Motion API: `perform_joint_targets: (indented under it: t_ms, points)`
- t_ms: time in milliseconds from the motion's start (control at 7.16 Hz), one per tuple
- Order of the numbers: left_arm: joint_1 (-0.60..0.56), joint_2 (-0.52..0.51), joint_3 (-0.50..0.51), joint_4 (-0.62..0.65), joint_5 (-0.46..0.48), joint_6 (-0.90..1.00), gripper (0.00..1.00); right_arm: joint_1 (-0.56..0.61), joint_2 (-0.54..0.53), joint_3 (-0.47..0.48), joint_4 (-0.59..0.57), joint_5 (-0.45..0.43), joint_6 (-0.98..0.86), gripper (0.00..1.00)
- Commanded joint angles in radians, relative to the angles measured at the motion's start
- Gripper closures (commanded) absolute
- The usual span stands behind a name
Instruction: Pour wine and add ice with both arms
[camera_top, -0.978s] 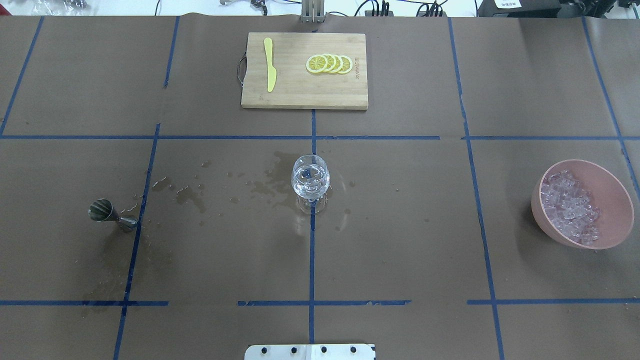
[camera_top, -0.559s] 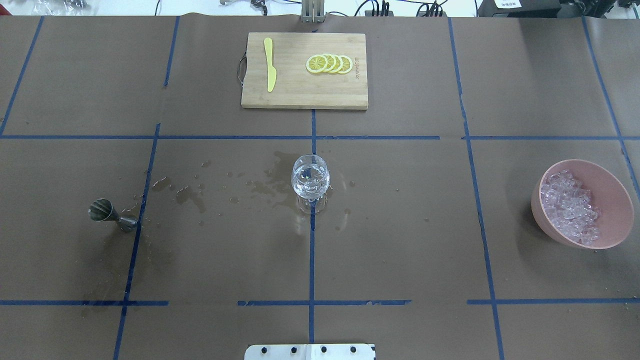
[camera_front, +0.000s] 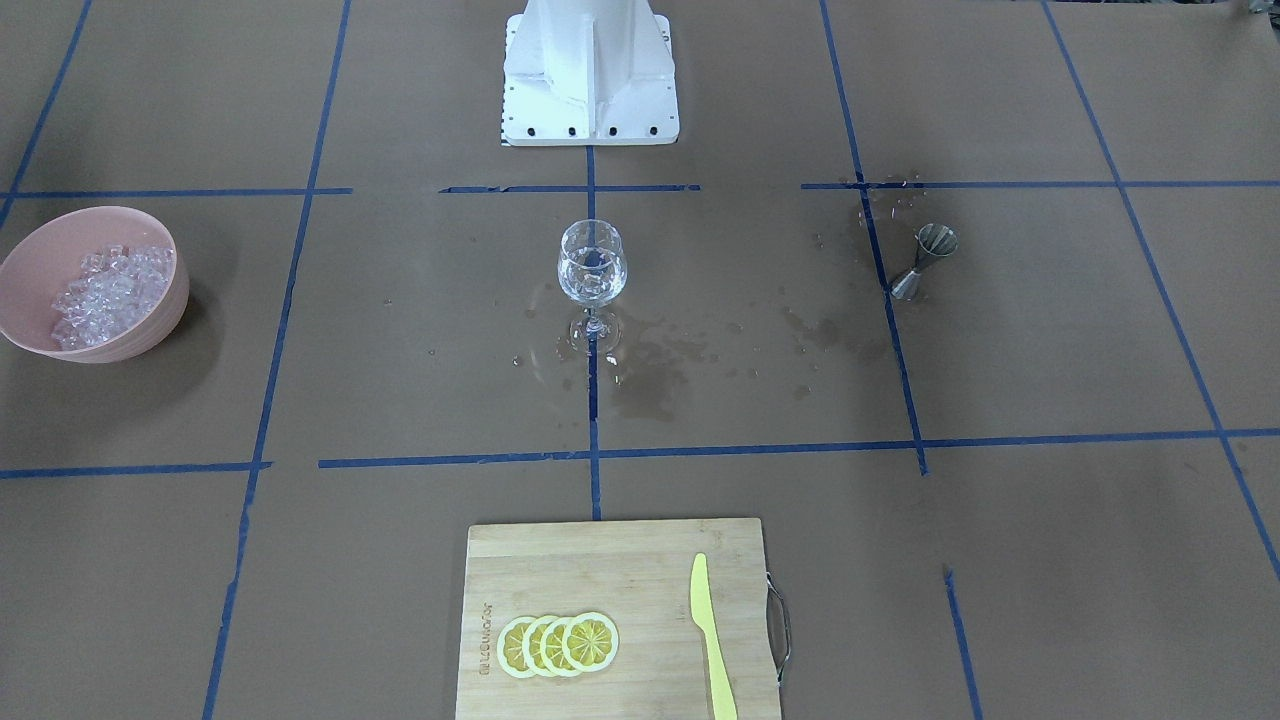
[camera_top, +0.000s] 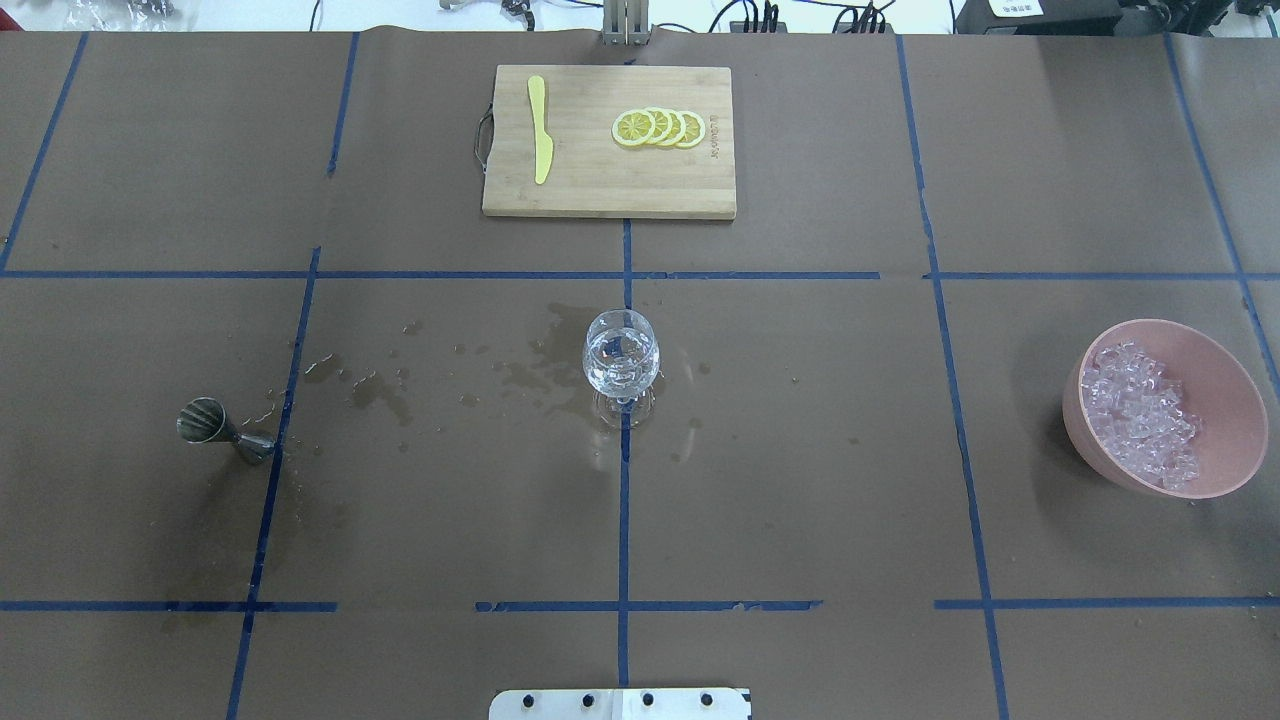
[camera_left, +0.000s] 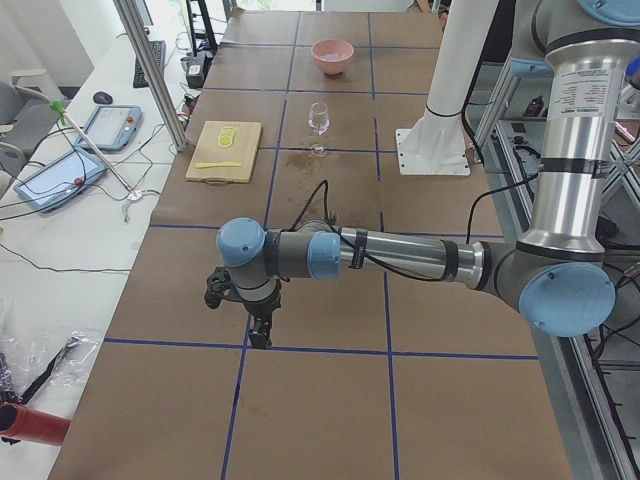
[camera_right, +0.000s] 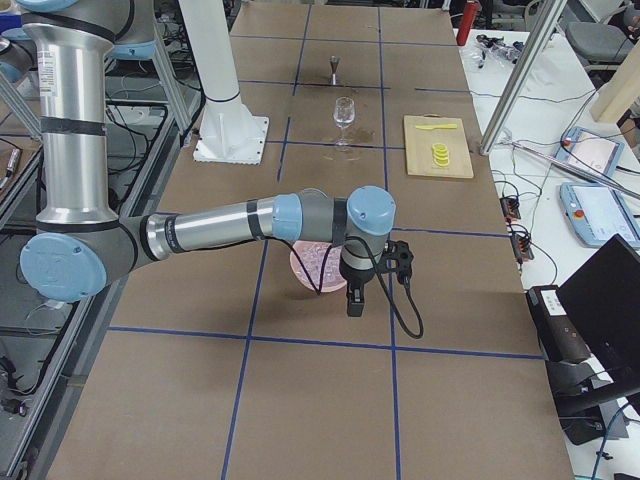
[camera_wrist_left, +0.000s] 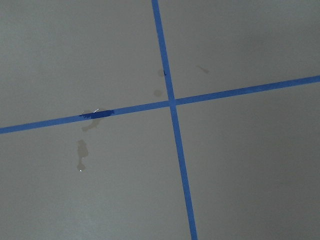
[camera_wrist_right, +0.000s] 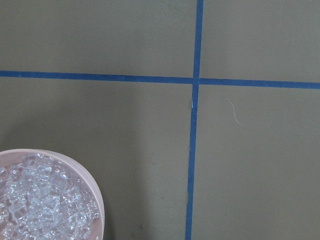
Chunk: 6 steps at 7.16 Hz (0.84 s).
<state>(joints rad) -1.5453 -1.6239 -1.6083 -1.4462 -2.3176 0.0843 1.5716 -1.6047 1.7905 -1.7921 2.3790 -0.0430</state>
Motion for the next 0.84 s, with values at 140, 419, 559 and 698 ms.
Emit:
perform_joint_targets:
  t_ms: [140,419,559,698]
  points:
    - [-0.002,0.004,0.053,-0.075,-0.009,-0.051,0.00,0.025,-0.007,-0.082,0.076,0.031,-0.001,0.00]
    - [-0.006,0.003,0.048,-0.075,-0.009,-0.051,0.00,0.039,-0.014,-0.085,0.077,0.034,0.003,0.00]
    - [-0.012,0.002,0.045,-0.075,-0.008,-0.051,0.00,0.039,-0.008,-0.086,0.077,0.034,0.005,0.00]
    - [-0.016,0.002,0.042,-0.075,-0.008,-0.048,0.00,0.038,-0.001,-0.092,0.114,0.031,0.005,0.00]
